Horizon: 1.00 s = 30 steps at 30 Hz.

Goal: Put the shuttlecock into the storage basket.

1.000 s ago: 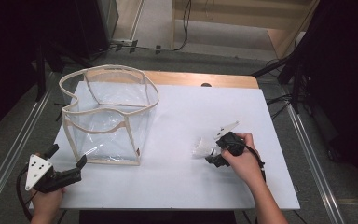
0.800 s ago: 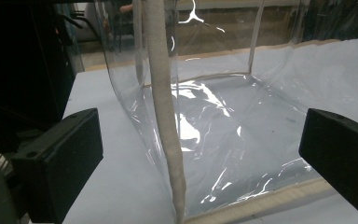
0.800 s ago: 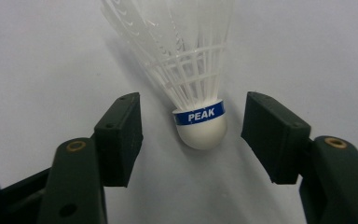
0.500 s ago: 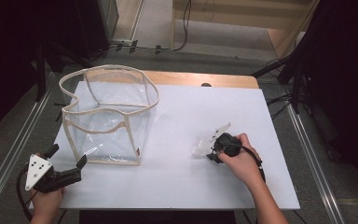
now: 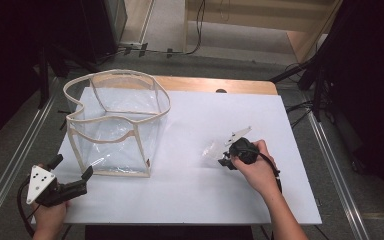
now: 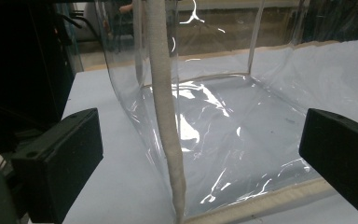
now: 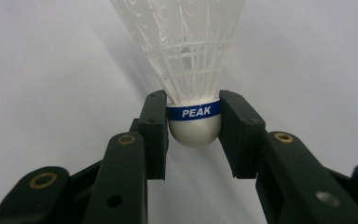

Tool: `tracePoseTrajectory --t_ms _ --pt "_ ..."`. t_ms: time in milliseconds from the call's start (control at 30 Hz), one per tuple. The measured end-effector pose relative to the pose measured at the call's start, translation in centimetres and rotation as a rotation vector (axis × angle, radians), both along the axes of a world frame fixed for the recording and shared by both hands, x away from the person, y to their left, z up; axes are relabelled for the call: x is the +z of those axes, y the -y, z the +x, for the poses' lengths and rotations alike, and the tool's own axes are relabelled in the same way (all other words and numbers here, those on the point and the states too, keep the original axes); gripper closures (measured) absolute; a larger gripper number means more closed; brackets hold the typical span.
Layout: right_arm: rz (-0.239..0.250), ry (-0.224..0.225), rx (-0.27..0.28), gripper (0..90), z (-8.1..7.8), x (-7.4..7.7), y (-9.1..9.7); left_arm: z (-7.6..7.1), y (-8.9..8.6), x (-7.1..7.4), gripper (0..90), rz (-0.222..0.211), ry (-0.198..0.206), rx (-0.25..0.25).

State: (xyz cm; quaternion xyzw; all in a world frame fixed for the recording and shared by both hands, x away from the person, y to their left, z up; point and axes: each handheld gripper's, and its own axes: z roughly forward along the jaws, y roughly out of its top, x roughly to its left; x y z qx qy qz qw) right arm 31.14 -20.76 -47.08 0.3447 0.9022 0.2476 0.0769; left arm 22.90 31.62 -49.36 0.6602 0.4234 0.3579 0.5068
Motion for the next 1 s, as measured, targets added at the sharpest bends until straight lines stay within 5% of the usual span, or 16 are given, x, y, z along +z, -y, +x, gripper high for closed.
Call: tracePoseTrajectory --t_ms 733,1000 --pt "0.159 0.062 -0.024 61.8 0.4 2.7 -0.1 0.0 0.0 0.0 0.0 -0.001 0.001 -0.002" --pt "0.166 0.075 -0.015 61.7 0.6 3.4 -0.6 0.0 0.0 0.0 0.0 -0.001 0.001 -0.002"
